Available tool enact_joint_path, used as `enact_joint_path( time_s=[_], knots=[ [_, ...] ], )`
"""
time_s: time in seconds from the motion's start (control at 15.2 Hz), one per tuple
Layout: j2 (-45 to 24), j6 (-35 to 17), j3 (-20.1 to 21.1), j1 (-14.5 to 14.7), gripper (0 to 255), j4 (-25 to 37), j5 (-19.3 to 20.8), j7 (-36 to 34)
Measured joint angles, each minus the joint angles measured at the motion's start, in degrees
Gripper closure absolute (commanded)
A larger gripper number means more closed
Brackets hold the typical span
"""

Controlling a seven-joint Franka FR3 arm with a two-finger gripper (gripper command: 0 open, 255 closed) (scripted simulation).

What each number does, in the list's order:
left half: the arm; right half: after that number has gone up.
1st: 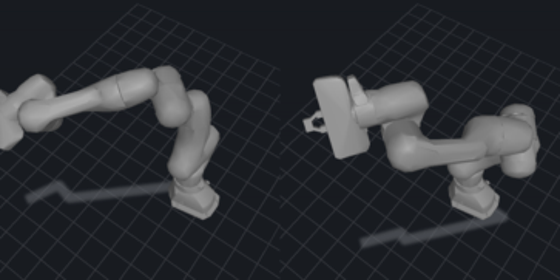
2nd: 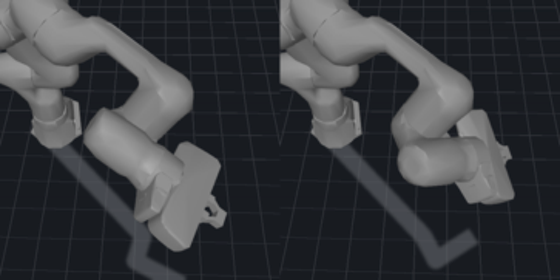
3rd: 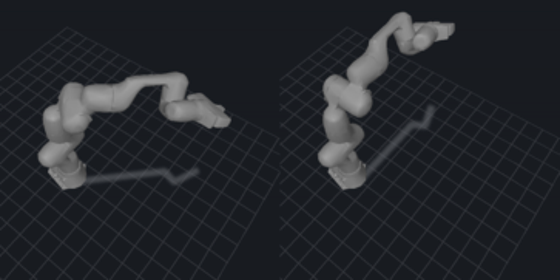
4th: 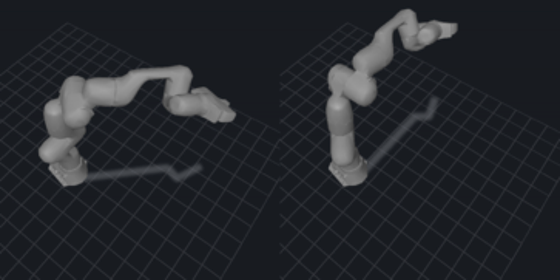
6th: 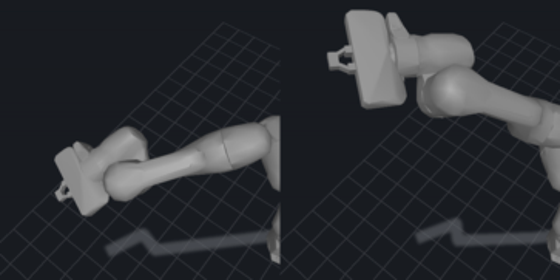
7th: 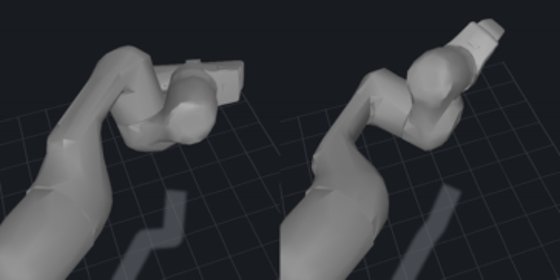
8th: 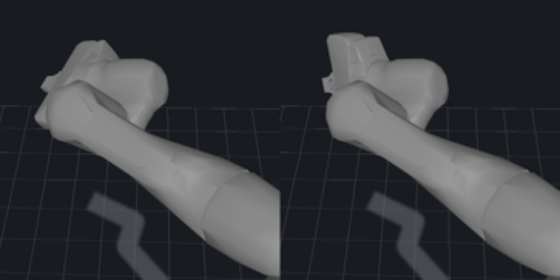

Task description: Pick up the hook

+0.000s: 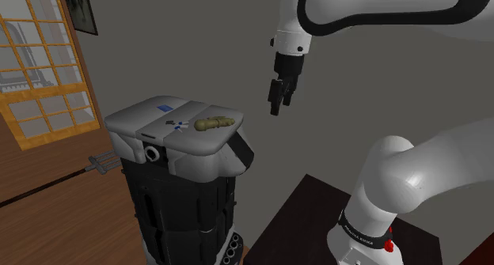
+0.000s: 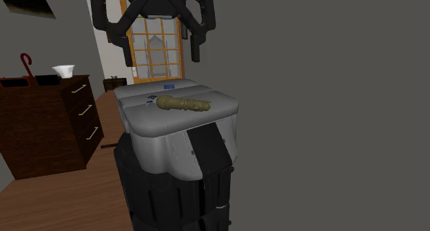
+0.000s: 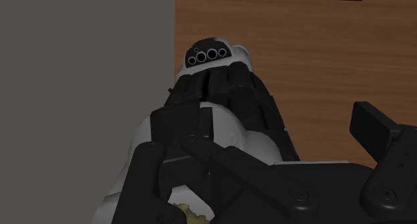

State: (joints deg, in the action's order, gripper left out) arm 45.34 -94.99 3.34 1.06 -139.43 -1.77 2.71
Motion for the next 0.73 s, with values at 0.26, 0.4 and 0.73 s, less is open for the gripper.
enact_joint_path(
  time_s=[0.26,0.4,0.73],
  knots=[
    [-3.39,-3.26,-1.48,0.21,0,0.45,1.56,3.86],
    [-6.67,-6.81,-2.81,0.4,0,0.5,2.85,7.37],
    [-16.73,-15.05,-5.61,1.21,0,3.47,5.3,15.96]
  ],
)
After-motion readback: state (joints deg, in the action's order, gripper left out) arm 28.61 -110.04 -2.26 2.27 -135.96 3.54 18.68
